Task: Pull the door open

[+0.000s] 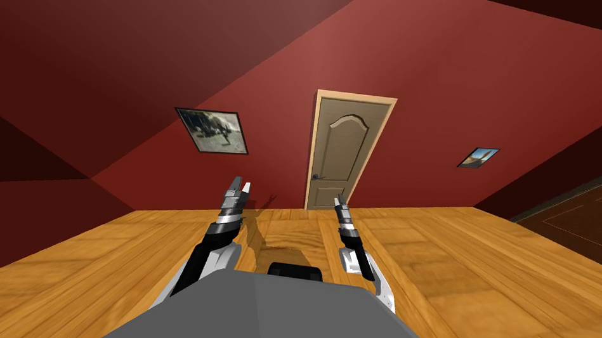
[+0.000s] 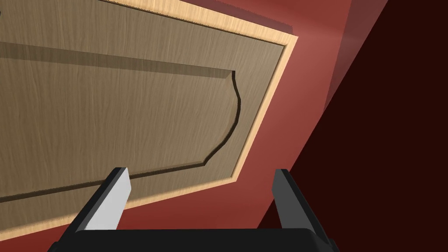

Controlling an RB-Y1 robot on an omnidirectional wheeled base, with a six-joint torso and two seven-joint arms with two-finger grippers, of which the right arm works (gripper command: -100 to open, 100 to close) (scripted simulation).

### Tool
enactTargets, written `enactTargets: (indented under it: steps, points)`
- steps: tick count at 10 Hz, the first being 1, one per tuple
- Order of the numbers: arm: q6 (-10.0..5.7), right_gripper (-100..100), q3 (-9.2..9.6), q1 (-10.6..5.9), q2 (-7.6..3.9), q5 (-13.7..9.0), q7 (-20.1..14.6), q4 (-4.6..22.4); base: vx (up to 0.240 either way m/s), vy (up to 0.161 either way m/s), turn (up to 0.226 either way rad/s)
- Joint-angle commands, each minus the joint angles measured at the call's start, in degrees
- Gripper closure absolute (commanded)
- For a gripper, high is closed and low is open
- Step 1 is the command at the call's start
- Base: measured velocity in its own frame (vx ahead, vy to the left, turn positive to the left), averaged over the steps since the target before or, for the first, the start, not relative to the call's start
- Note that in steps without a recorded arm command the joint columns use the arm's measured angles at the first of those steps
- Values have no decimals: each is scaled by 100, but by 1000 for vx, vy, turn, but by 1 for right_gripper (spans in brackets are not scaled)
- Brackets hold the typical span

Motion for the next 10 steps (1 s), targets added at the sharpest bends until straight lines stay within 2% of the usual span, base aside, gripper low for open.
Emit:
enactTargets:
  steps: [1,10]
  points:
    - [-6,-100,9,-90,-45,-43,-38,245,98,-9,62]
    - [-68,-100,2,-626,-366,-318,-291,1690,99,-6,62]
